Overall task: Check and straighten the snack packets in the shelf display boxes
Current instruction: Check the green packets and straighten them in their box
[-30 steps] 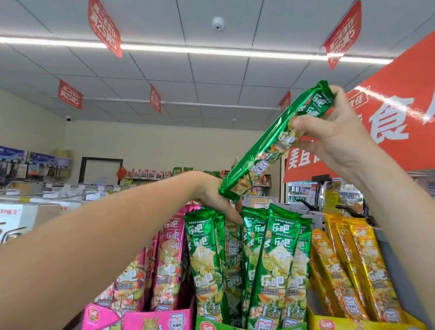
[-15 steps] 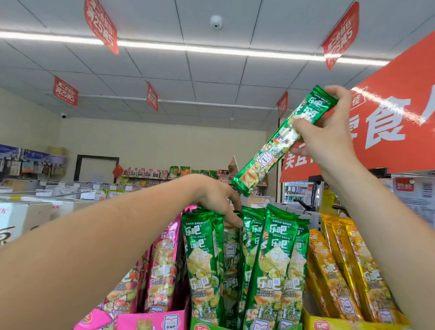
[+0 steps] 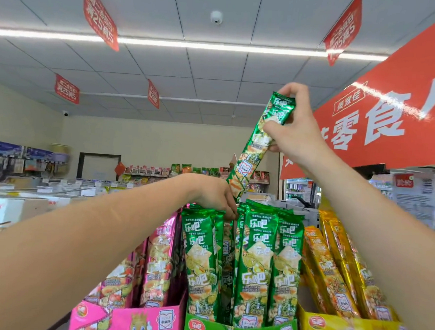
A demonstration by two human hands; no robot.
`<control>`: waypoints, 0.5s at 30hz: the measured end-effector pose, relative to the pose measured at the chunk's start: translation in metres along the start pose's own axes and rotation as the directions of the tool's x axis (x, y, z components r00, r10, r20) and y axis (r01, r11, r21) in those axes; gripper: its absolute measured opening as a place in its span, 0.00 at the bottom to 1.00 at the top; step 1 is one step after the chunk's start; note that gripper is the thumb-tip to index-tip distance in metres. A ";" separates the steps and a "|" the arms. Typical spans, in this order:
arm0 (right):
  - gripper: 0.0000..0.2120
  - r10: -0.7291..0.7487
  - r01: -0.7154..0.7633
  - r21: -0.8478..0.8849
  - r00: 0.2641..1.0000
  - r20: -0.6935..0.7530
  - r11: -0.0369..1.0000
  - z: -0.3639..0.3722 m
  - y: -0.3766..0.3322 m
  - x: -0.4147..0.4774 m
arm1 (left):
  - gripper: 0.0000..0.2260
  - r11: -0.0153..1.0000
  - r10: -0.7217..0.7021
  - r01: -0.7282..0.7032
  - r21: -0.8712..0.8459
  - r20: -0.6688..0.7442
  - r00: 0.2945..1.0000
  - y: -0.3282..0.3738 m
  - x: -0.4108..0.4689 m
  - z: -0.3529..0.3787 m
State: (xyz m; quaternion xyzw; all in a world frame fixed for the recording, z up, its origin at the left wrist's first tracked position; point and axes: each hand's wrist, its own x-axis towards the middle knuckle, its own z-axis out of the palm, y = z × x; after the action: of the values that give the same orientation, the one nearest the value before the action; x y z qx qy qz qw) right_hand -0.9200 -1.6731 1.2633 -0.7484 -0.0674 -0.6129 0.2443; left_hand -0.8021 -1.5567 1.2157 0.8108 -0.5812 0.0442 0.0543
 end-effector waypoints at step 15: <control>0.28 0.136 -0.138 -0.023 0.907 0.398 0.990 -0.012 0.028 0.014 | 0.13 0.998 0.027 -0.033 -0.058 -0.090 0.996 -0.019 0.010 -0.001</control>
State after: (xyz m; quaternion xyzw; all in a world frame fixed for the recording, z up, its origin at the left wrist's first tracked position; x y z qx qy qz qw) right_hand -0.9160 -1.7051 1.2706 -0.8597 -0.0649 -0.4288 0.2697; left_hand -0.7810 -1.5597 1.2169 0.7972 -0.5913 0.0636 0.1035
